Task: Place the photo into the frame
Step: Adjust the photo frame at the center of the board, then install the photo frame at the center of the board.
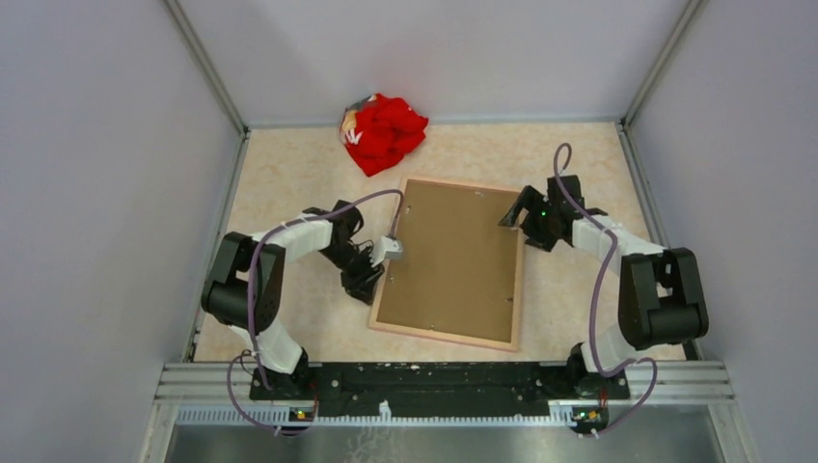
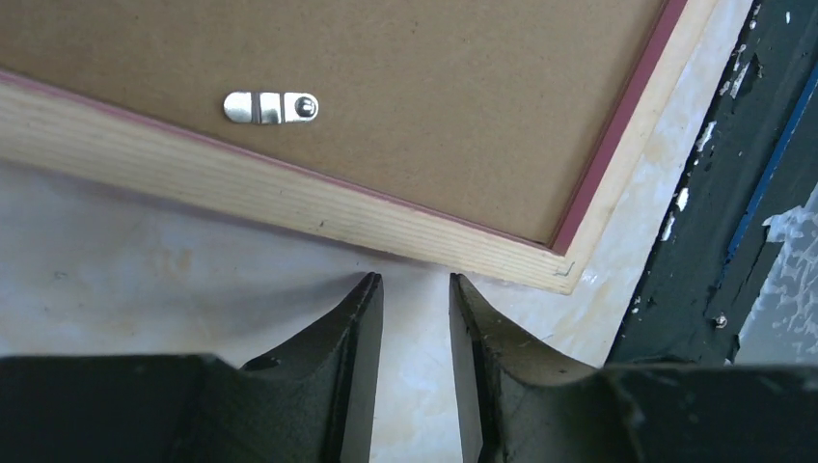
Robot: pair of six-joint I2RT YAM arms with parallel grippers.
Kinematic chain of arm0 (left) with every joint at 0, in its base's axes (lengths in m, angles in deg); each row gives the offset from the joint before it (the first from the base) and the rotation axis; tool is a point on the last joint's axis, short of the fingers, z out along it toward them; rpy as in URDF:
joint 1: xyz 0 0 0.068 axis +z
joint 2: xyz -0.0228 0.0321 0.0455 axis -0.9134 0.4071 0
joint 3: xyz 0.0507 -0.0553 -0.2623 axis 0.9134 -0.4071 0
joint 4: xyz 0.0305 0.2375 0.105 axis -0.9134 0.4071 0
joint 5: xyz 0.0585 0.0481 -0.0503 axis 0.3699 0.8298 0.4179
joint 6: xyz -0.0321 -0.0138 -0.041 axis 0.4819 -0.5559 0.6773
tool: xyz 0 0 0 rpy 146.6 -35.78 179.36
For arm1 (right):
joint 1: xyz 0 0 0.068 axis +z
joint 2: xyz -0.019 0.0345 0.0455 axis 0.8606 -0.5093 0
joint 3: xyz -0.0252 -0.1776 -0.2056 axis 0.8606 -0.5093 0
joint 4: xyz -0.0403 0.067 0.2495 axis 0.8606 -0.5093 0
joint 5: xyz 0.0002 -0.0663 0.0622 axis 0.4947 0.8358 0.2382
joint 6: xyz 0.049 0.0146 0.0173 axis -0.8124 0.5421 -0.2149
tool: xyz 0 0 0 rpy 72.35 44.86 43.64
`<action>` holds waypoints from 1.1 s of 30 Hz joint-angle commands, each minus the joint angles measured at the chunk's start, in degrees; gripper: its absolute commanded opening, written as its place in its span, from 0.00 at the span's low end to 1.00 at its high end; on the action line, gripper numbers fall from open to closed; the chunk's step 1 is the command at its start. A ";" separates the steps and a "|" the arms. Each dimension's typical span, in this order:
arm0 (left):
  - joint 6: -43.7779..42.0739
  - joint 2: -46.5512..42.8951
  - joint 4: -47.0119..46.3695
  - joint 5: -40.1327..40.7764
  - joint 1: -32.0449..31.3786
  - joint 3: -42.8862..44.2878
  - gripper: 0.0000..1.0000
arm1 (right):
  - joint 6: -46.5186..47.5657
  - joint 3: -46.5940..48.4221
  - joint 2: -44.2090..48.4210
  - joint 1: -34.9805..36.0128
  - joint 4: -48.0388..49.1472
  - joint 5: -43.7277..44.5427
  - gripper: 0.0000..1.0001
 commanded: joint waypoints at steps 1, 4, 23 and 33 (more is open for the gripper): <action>-1.63 -3.02 3.50 -2.81 2.50 1.44 0.39 | 0.88 2.17 7.16 0.62 -1.90 4.25 0.86; -0.07 -2.78 5.37 -7.80 7.01 6.28 0.44 | 0.71 0.73 13.08 3.18 -0.68 4.05 0.84; 10.18 11.83 1.13 -16.54 7.38 11.68 0.30 | -10.40 -1.64 -3.15 36.71 26.81 -0.33 0.67; 9.87 13.05 -0.07 -15.85 7.38 10.95 0.24 | -10.79 5.94 -17.60 39.92 33.21 -5.14 0.57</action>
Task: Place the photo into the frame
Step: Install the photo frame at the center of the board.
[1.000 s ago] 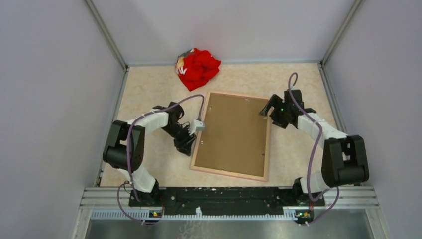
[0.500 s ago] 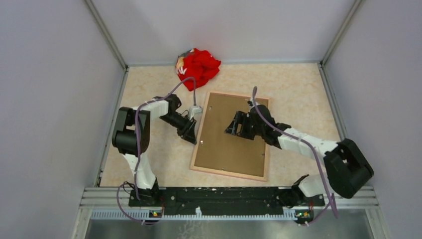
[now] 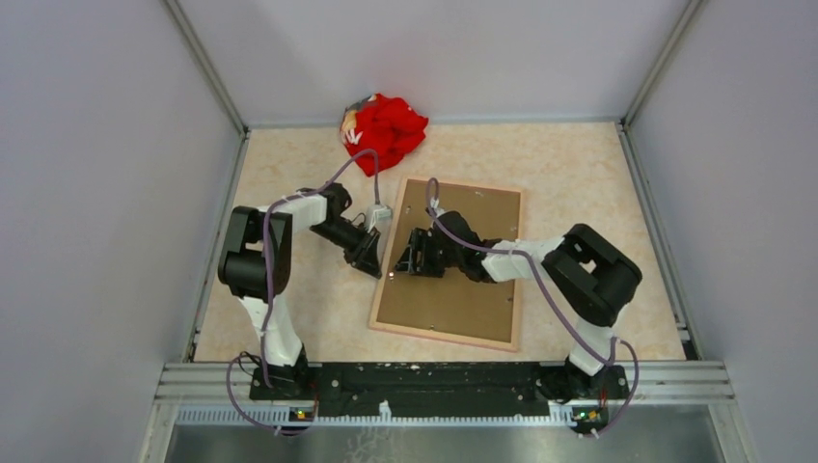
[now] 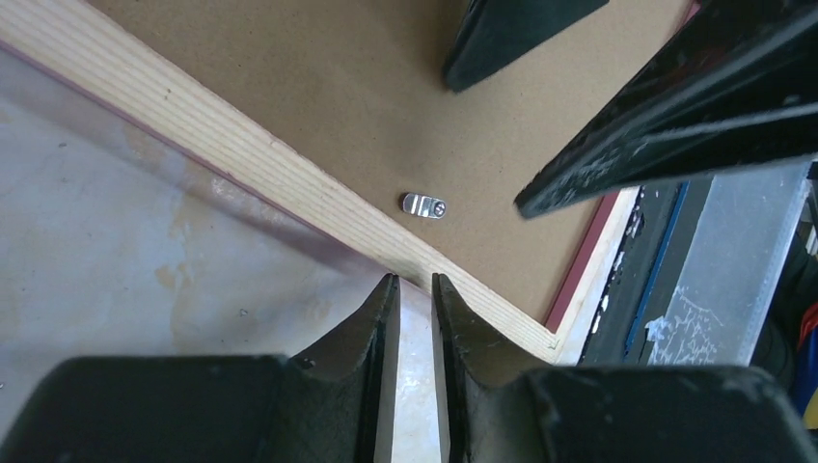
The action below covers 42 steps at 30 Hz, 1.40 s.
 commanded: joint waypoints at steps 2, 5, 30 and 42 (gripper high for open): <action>-0.62 0.30 -1.29 -1.50 -0.18 -0.80 0.23 | -0.71 5.58 -4.76 1.87 5.02 -2.68 0.56; -0.53 0.25 -1.66 -1.40 -0.18 -1.15 0.23 | -1.06 6.71 -6.53 2.60 4.90 -3.30 0.54; -0.79 -1.11 -1.89 -0.37 -0.18 -1.74 0.21 | -0.96 8.18 -11.58 4.19 6.79 -7.61 0.49; -1.15 -1.54 -1.36 -0.41 -0.18 -1.67 0.20 | 1.63 10.08 -11.46 3.98 3.74 -7.70 0.48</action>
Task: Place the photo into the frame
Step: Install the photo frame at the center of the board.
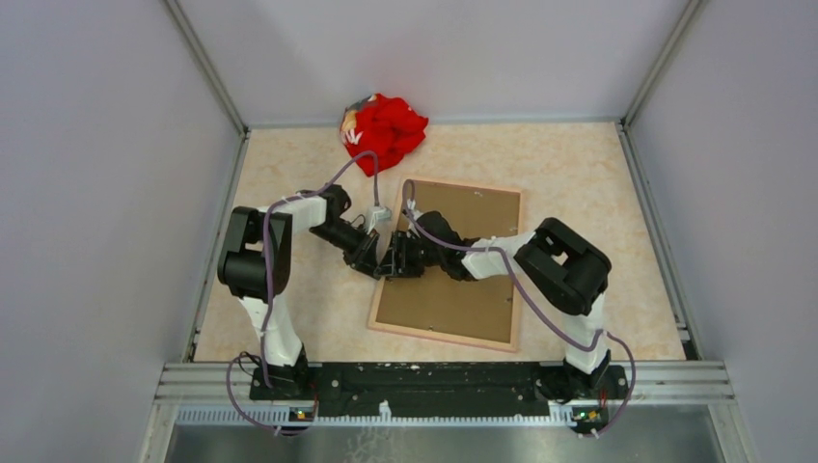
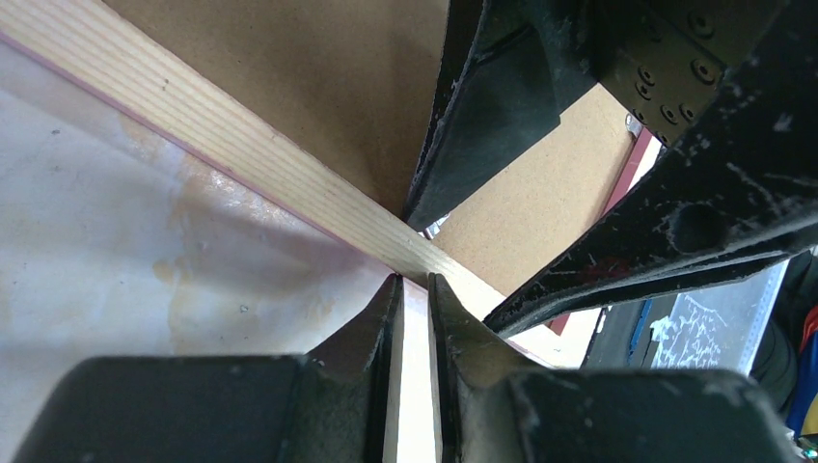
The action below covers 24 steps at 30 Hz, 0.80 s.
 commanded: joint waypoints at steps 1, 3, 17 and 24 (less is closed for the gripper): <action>-1.20 -1.56 -0.24 -0.84 -0.36 -0.60 0.20 | 2.32 1.95 -0.51 0.71 -2.94 -1.03 0.48; -0.99 -1.58 0.04 -0.85 -0.31 -0.20 0.20 | 3.24 3.01 0.90 -0.44 -4.79 -1.27 0.49; 10.44 3.82 -3.53 -3.41 1.62 14.44 0.26 | 8.31 2.90 11.37 -17.39 -11.73 -3.19 0.56; 14.23 11.58 -4.79 -4.09 1.41 21.41 0.26 | 9.86 11.65 2.58 -20.17 -14.35 -3.15 0.56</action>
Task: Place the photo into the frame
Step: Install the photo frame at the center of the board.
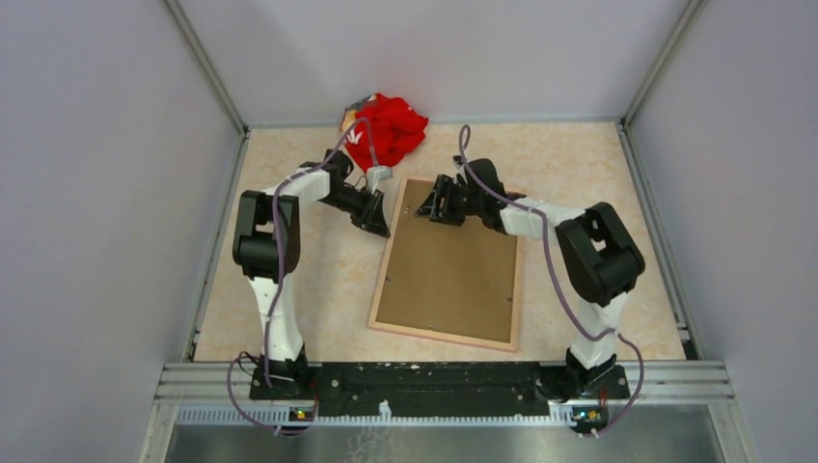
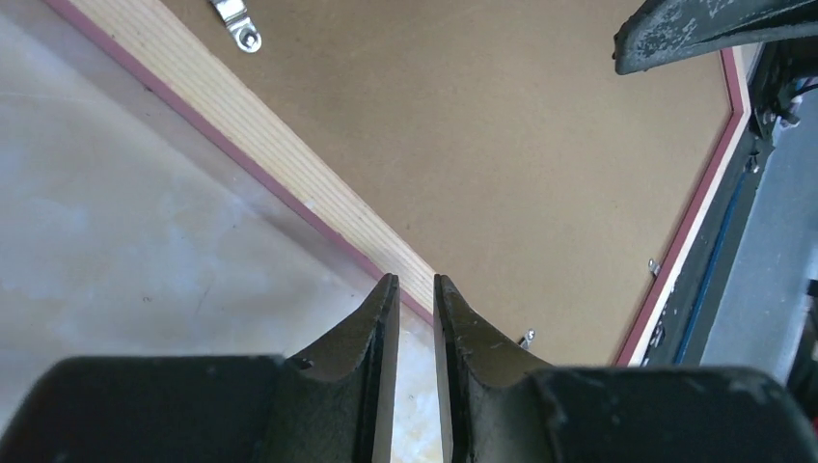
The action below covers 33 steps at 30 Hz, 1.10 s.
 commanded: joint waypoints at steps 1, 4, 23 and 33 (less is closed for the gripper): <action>3.60 3.00 -1.23 -2.72 -0.12 2.45 0.26 | 2.15 6.88 -5.33 -0.68 -1.49 -0.44 0.56; 3.90 3.58 -2.17 -2.80 -0.35 2.03 0.23 | 1.93 9.72 -8.99 -0.66 -1.30 -0.19 0.56; 2.63 4.29 -3.95 -2.11 -0.92 -1.29 0.11 | -3.20 18.04 -20.47 -0.67 2.13 -1.17 0.51; 2.14 3.71 -3.69 -2.16 -1.09 -1.48 0.10 | -4.59 20.32 -23.07 -0.69 2.99 -1.63 0.49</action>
